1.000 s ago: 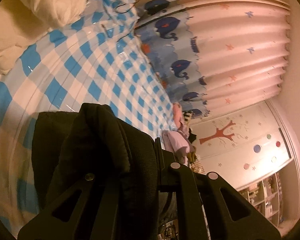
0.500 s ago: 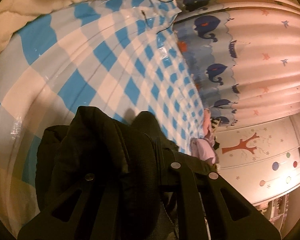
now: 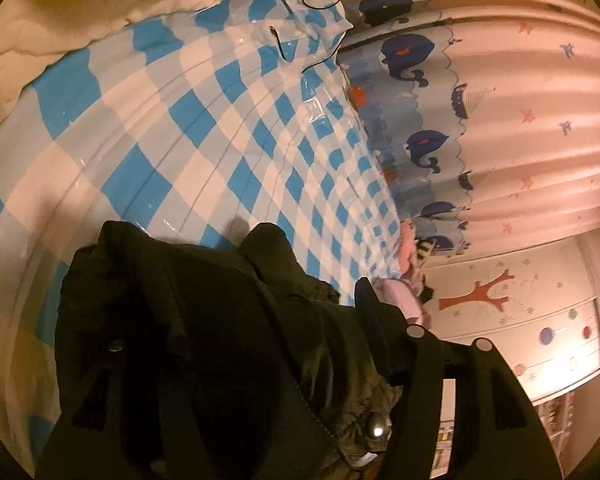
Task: Fold large clothes
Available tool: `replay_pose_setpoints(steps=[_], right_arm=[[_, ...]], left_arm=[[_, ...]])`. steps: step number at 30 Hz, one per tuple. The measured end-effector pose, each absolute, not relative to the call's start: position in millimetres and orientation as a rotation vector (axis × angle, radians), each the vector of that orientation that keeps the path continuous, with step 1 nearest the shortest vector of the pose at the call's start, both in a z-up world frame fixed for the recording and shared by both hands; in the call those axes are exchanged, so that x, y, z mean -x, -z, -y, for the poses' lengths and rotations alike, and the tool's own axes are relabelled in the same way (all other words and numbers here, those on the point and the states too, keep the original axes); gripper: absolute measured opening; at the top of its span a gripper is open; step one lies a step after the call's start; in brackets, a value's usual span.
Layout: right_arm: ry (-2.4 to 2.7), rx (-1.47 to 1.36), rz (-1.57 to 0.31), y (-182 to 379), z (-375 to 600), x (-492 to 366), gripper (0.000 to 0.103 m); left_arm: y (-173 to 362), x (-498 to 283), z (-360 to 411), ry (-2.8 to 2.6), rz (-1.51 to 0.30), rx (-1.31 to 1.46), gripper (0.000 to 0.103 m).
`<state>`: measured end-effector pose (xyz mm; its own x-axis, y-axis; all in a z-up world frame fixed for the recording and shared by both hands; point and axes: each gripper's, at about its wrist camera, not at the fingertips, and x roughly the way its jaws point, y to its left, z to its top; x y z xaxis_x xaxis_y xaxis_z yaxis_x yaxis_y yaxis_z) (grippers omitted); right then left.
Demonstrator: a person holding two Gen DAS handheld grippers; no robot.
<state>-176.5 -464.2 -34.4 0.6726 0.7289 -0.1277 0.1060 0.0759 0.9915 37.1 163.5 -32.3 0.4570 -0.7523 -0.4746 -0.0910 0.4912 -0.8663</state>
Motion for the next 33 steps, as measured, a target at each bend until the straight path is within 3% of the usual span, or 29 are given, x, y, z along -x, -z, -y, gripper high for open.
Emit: replay_pose_setpoints(steps=[4,9,13,20,26,33], right_arm=[[-0.583,-1.447,-0.758,28,465,173,0.08],[-0.602,-1.594,-0.553,27,488,161,0.089],[-0.532,-1.662,-0.542,44,493,152,0.089],[-0.648,-1.506,-0.646,32,477,153,0.09],[-0.648,-1.651,-0.459,26,503,131,0.093],[-0.377,-1.785,-0.528,81,512,77,0.093]], left_arm=[[35,-40,-159,0.474,-1.053,0.985,0.054],[31,-38,-165,0.48,-1.018,1.063,0.059],[28,-40,-166,0.469,-1.02,1.096,0.062],[25,-47,-160,0.464,-1.016,1.146,0.074],[12,-47,-155,0.497,-0.999,1.125,0.079],[25,-94,-142,0.421,-1.047,1.164,0.08]])
